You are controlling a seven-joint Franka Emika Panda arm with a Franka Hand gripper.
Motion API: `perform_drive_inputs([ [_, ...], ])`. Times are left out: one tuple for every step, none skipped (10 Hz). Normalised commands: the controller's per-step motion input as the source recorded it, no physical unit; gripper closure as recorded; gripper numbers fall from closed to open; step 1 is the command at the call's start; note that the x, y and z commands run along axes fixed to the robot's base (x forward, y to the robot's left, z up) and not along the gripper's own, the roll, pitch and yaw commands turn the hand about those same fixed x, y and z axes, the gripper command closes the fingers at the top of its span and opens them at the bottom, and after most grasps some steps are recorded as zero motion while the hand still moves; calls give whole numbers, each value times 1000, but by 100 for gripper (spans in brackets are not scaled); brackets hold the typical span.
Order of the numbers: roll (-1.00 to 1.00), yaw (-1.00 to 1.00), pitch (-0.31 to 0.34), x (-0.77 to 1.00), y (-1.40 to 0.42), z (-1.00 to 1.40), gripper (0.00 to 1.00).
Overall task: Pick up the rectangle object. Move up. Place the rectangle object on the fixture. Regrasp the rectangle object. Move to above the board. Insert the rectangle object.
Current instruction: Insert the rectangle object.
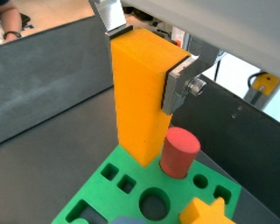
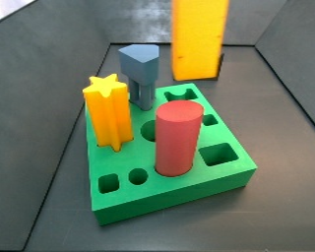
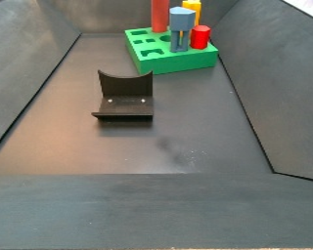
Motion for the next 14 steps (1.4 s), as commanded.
perform_drive_inputs([
  [-97,-174,0,217,100,31,100],
  [-13,0,-11,0,-63,-11,100],
  [59,0,-26,683,-94,-57,100],
  [0,249,-17,943,0,-83,100],
  [0,283,-23,900,0,-120,100],
  [-7,303,-20,880,0,-146,100],
  [-11,334,-26,840,0,-163,100],
  [-4,369,-14,797,0,-191,100],
  [96,471,-11,506,-129,-377,100],
  [214,326,0,294,-514,-669,100],
  [199,300,-10,357,-540,-791,100],
  [196,297,-26,403,-537,-834,100],
  [169,237,-26,391,-457,-457,100],
  [0,-23,56,63,3,9,100],
])
